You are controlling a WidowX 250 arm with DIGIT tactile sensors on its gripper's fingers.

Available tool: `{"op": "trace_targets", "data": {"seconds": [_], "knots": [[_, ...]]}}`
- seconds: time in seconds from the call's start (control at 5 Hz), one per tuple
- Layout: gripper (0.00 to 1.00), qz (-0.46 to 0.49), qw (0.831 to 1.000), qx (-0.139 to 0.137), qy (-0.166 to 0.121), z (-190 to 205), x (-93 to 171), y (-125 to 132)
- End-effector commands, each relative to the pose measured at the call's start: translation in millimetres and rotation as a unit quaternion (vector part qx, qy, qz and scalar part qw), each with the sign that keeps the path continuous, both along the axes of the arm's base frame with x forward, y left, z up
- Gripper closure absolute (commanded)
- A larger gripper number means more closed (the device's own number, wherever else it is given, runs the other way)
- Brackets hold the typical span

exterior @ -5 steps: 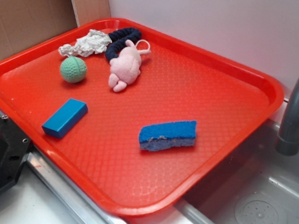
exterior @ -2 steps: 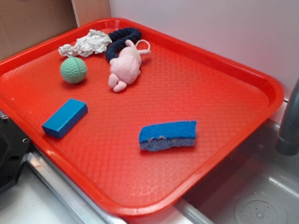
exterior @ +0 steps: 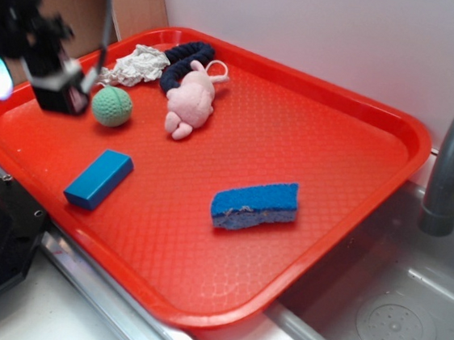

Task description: Grab the blue block.

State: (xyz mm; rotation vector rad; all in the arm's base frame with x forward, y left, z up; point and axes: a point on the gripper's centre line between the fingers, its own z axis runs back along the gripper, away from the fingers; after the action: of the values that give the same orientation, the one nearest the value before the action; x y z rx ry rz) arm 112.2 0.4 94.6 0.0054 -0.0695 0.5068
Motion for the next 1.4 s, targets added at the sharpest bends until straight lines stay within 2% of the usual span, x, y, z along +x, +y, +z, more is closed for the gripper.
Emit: {"op": "trace_targets", "data": {"seconds": [0.0,0.2,0.4,0.6,0.8,1.0,1.2], "knots": [[0.00,-0.062,0.997,-0.029,-0.020,-37,21,-5],[0.00,-0.083,0.996,-0.032,-0.019,-51,28,-8],[0.00,-0.097,0.995,-0.037,-0.006,-67,41,-26],[0.00,-0.106,0.993,-0.039,0.011,-76,43,-36],[1.00,-0.104,0.993,-0.045,0.025,-82,41,-35],[1.00,-0.154,0.987,-0.042,0.009,-52,15,-25],[1.00,-0.198,0.979,-0.038,-0.034,-4,41,-11]]}}
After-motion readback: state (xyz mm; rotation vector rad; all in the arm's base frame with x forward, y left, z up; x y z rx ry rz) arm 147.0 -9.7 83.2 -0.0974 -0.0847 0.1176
